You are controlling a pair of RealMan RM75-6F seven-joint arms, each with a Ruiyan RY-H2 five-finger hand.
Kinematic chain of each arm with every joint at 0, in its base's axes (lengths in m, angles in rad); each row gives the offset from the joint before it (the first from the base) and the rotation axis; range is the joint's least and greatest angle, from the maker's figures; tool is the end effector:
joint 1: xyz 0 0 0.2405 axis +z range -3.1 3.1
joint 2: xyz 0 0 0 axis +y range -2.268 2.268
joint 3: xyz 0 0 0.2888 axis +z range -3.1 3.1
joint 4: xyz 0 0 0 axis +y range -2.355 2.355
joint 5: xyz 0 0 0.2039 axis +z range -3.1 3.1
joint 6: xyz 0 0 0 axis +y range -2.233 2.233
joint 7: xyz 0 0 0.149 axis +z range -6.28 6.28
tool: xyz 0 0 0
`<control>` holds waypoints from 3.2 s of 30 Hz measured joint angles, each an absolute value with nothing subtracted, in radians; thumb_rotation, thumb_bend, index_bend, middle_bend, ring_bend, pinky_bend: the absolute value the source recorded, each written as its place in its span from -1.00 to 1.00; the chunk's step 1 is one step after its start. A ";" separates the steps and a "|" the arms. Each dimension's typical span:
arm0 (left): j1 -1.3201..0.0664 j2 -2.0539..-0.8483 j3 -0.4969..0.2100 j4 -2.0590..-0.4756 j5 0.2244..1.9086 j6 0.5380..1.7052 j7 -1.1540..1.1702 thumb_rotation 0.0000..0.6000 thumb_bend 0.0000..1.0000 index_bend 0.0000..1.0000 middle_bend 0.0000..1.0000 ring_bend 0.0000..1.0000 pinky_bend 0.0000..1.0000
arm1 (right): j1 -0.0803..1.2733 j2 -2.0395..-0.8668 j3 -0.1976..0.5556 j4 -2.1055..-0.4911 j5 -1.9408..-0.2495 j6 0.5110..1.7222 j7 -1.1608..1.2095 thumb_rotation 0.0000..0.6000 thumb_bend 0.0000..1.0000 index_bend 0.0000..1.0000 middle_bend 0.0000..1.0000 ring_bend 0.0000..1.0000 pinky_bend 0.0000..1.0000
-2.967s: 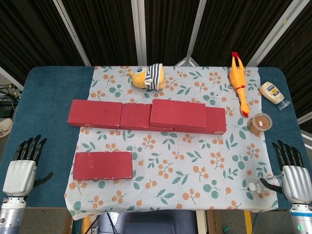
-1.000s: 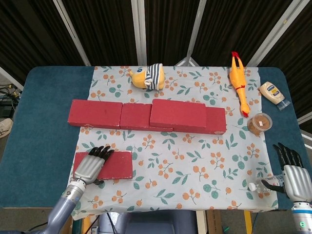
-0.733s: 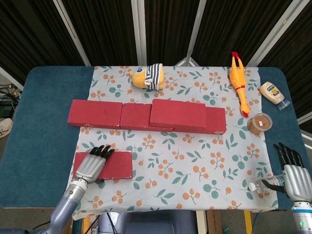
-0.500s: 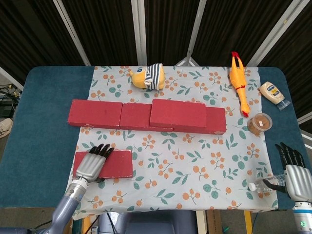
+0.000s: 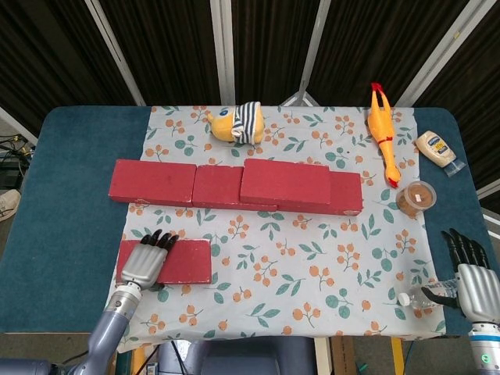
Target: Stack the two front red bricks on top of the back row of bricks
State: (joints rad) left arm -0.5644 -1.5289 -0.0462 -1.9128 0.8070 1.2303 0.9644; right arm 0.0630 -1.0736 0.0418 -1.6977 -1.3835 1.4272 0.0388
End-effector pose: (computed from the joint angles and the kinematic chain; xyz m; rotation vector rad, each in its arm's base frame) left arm -0.1978 0.2600 -0.0135 -1.8695 -0.9774 -0.4961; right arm -0.3475 -0.1765 0.1837 1.2797 -1.0733 0.8536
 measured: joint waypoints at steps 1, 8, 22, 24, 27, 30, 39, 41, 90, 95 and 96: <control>-0.568 -1.531 -0.045 -1.914 0.804 1.234 0.967 1.00 -1.00 -0.93 -0.71 -0.84 -0.64 | 0.062 -1.073 0.043 -1.697 -1.383 1.427 0.040 1.00 -0.80 -1.00 -1.00 -1.00 -1.00; -0.583 -1.528 -0.040 -1.920 0.804 1.253 0.968 1.00 -1.00 -0.60 -0.41 -0.66 -0.56 | 0.060 -1.073 0.048 -1.695 -1.384 1.425 0.045 1.00 -0.80 -1.00 -1.00 -1.00 -1.00; -0.643 -1.438 -0.096 -1.993 0.749 1.239 0.972 1.00 -1.00 -0.41 -0.25 -0.57 -0.51 | 0.062 -1.080 0.056 -1.693 -1.374 1.409 0.031 1.00 -0.80 -1.00 -1.00 -1.00 -1.00; -0.668 -1.398 -0.129 -2.020 0.707 1.214 0.974 1.00 -1.00 -0.41 -0.24 -0.56 -0.51 | 0.065 -1.084 0.058 -1.691 -1.367 1.403 0.023 1.00 -0.80 -1.00 -1.00 -1.00 -1.00; -0.711 -1.337 -0.185 -2.049 0.620 1.165 0.972 1.00 -1.00 -0.42 -0.24 -0.56 -0.52 | 0.069 -1.089 0.061 -1.689 -1.353 1.392 0.009 1.00 -0.80 -1.00 -1.00 -1.00 -1.00; -0.775 -1.259 -0.237 -2.058 0.493 1.087 0.978 1.00 -1.00 -0.44 -0.24 -0.56 -0.53 | 0.074 -1.098 0.069 -1.688 -1.328 1.383 -0.022 1.00 -0.80 -1.00 -1.00 -1.00 -1.00; -1.069 -1.072 -0.292 -1.913 0.084 0.764 1.019 1.00 -1.00 -0.46 -0.27 -0.56 -0.58 | 0.081 -1.120 0.092 -1.701 -1.263 1.382 -0.109 1.00 -0.80 -1.00 -1.00 -1.00 -1.00; -1.115 -1.065 -0.285 -1.834 0.062 0.724 1.022 1.00 -1.00 -0.46 -0.27 -0.56 -0.60 | 0.080 -1.123 0.098 -1.704 -1.254 1.388 -0.119 1.00 -0.80 -1.00 -1.00 -1.00 -1.00; -1.311 -1.428 -0.042 -1.222 0.396 0.594 0.641 1.00 -1.00 -0.47 -0.29 -0.56 -0.61 | 0.081 -1.140 0.125 -1.674 -1.222 1.381 -0.113 1.00 -0.80 -1.00 -1.00 -1.00 -1.00; -1.318 -1.452 -0.039 -1.206 0.405 0.613 0.632 1.00 -1.00 -0.48 -0.29 -0.56 -0.61 | 0.081 -1.140 0.125 -1.673 -1.223 1.380 -0.113 1.00 -0.80 -1.00 -1.00 -1.00 -1.00; -1.319 -1.456 -0.038 -1.205 0.407 0.618 0.632 1.00 -1.00 -0.48 -0.30 -0.56 -0.61 | 0.080 -1.140 0.124 -1.674 -1.225 1.380 -0.113 1.00 -0.80 -1.00 -1.00 -1.00 -1.00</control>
